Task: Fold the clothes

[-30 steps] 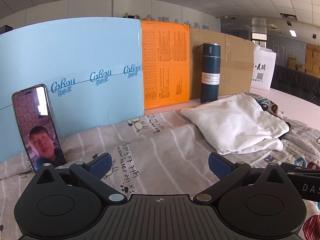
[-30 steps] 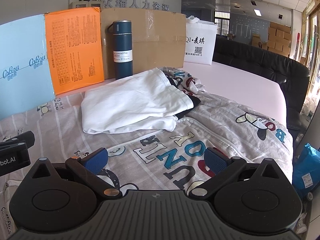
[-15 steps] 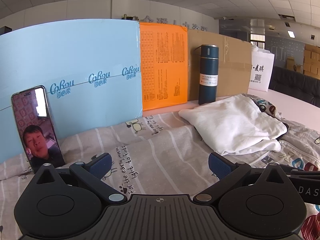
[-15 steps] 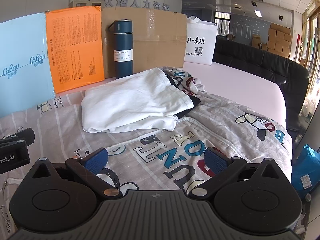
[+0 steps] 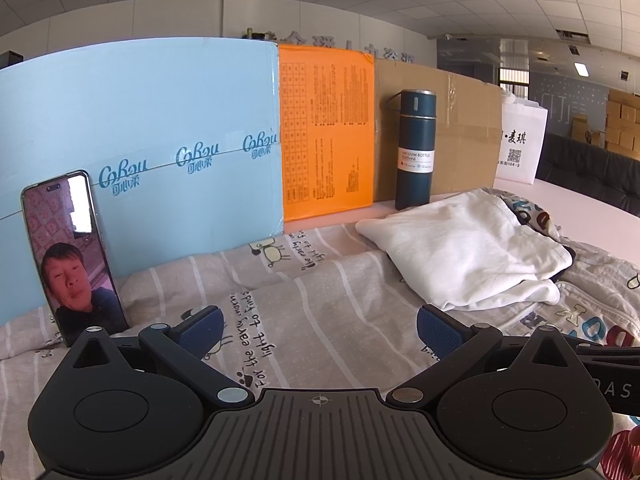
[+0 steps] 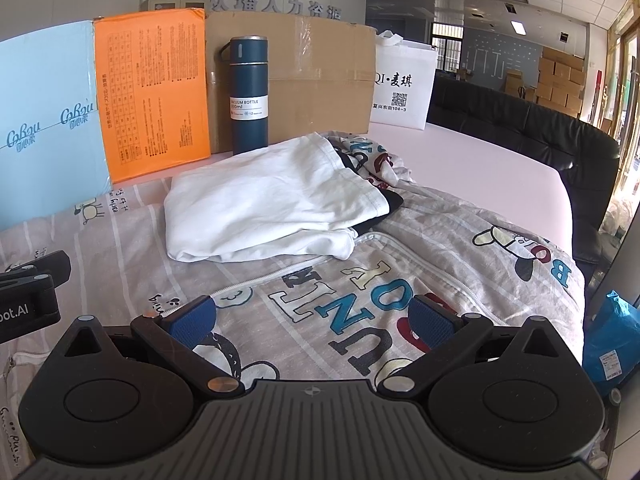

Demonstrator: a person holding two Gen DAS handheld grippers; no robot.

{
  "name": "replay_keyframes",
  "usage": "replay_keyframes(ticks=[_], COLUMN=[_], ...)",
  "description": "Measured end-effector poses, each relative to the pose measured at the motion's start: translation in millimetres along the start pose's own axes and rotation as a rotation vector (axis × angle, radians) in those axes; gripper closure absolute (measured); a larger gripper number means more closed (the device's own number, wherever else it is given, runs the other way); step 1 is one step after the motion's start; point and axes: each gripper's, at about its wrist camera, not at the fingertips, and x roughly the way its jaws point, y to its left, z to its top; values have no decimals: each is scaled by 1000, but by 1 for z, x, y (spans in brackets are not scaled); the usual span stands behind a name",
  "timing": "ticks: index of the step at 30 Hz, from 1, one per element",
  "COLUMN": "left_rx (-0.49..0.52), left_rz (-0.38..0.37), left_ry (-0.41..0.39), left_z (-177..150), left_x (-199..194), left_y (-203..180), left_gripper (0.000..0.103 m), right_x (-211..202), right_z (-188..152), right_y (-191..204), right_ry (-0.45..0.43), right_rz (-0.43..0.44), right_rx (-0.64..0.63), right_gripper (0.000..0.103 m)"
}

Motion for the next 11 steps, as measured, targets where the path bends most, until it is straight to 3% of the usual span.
replay_keyframes(ticks=[11], left_rx=[-5], left_rz=[-7], left_ry=[8], left_z=[0], left_x=[0], left_y=[1], left_gripper=[0], right_x=[0], right_z=[-1], right_y=[1], right_ry=[1], right_rz=[-1], right_rx=[-4], right_gripper=[0])
